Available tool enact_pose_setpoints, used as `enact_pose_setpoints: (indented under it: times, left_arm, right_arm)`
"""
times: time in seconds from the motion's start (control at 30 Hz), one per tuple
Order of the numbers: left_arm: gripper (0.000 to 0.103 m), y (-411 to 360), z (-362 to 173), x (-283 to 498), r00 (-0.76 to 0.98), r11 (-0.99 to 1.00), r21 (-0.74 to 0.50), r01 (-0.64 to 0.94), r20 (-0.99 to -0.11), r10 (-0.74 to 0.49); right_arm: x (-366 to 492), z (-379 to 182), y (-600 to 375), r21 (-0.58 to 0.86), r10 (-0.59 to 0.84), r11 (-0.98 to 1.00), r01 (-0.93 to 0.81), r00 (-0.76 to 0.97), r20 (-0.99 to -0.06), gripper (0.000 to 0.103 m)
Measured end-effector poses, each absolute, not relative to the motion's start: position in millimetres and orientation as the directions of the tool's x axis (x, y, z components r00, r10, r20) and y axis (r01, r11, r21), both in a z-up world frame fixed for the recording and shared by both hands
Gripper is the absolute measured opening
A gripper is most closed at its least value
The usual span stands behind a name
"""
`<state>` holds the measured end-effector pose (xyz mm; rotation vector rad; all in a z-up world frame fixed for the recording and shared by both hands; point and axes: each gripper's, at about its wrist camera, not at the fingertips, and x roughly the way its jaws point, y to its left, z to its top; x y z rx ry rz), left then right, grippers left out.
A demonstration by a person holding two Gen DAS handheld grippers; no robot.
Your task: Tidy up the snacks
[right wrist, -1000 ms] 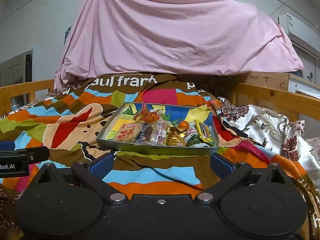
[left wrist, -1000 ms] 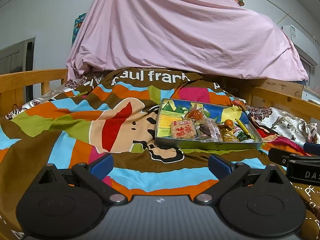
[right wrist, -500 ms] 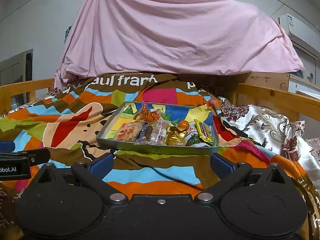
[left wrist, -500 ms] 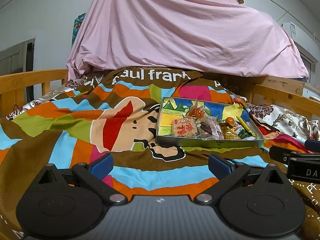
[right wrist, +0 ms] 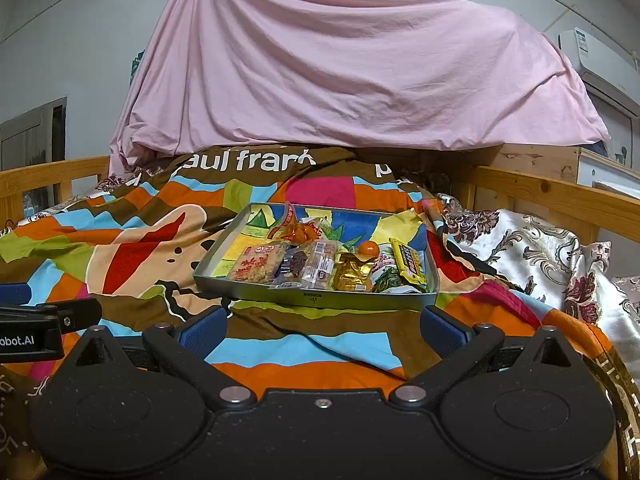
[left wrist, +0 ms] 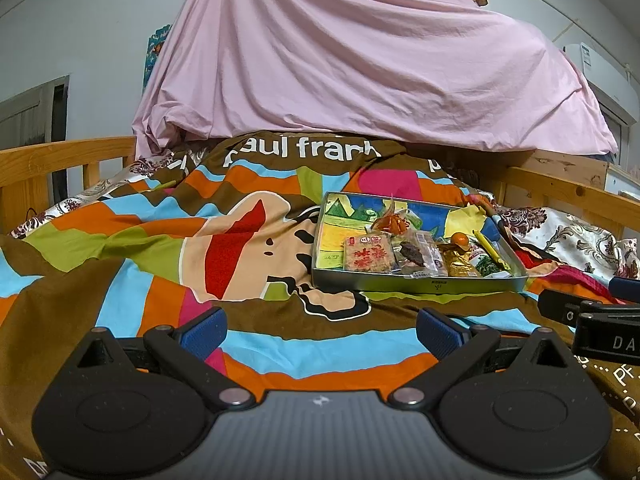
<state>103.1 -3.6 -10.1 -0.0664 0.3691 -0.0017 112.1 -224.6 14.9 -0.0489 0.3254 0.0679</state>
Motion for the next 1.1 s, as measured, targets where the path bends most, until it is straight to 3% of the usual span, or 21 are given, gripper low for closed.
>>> enact_pose_setpoints:
  times: [1.1]
  left_arm:
    - [0.103, -3.0, -12.4, 102.7, 0.931, 0.998, -0.064, -0.01, -0.363, -0.014]
  right_arm:
    - [112.3, 12.8, -224.2, -0.038, 0.061, 0.996, -0.078, 0.945, -0.322, 0.102]
